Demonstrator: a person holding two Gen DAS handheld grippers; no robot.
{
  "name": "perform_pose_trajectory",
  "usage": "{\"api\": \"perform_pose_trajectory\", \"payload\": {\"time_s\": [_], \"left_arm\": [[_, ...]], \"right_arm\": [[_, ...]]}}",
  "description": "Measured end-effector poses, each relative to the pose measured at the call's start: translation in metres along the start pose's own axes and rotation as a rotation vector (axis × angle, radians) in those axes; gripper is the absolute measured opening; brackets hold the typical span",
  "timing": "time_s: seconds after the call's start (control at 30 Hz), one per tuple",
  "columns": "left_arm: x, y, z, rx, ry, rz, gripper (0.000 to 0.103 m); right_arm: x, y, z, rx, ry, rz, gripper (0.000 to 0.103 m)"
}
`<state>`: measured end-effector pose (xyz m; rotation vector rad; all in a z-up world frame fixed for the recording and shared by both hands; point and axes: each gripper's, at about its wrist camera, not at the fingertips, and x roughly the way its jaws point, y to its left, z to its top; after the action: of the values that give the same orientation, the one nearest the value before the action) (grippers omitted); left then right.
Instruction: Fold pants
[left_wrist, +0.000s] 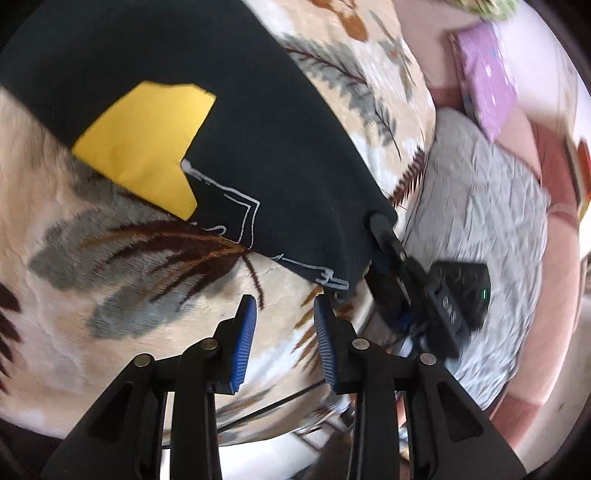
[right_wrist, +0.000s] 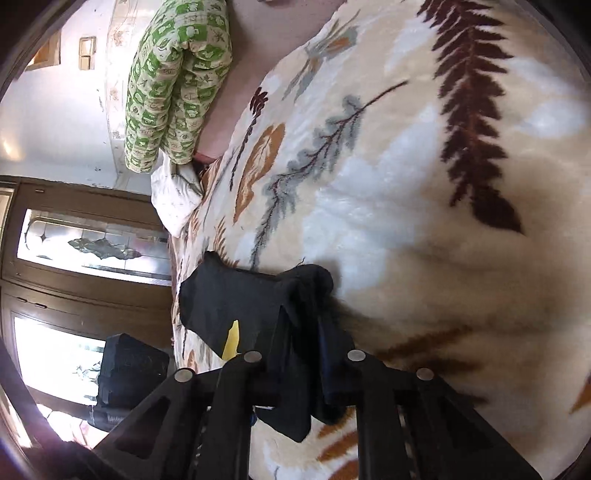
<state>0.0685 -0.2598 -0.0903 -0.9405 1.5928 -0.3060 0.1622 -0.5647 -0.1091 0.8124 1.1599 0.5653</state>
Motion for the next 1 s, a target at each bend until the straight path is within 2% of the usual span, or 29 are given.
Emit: {"api": "perform_pose_trajectory", "payload": {"time_s": [0.1, 0.2, 0.33, 0.43, 0.6, 0.77, 0.9, 1.0], "left_arm": [[0.006, 0.004, -0.002, -0.053, -0.039, -0.035, 0.029], [0.006, 0.007, 0.0, -0.071, -0.087, -0.027, 0.029], [0.001, 0.011, 0.009, -0.072, -0.158, -0.024, 0.029], [0.013, 0.013, 0.015, -0.096, -0.136, -0.027, 0.029], [0.019, 0.006, 0.015, -0.09, -0.165, 0.003, 0.029], [0.03, -0.01, 0.016, -0.07, -0.149, 0.005, 0.029], [0.034, -0.008, 0.018, -0.067, -0.141, 0.0, 0.029], [0.036, 0.0, 0.026, -0.108, -0.103, -0.026, 0.025]], "right_arm": [[-0.002, 0.011, 0.001, -0.03, -0.016, -0.012, 0.013], [0.0, 0.013, 0.003, -0.043, -0.005, -0.053, 0.013], [0.001, 0.005, 0.004, -0.017, 0.003, -0.064, 0.017], [0.001, -0.002, 0.004, 0.001, 0.001, -0.049, 0.017], [0.0, -0.006, 0.003, 0.016, 0.001, -0.022, 0.017], [-0.007, -0.015, 0.001, 0.046, -0.01, -0.015, 0.03], [-0.007, -0.024, 0.0, 0.093, -0.023, 0.022, 0.03], [-0.001, -0.023, 0.003, 0.1, -0.026, 0.046, 0.037]]}}
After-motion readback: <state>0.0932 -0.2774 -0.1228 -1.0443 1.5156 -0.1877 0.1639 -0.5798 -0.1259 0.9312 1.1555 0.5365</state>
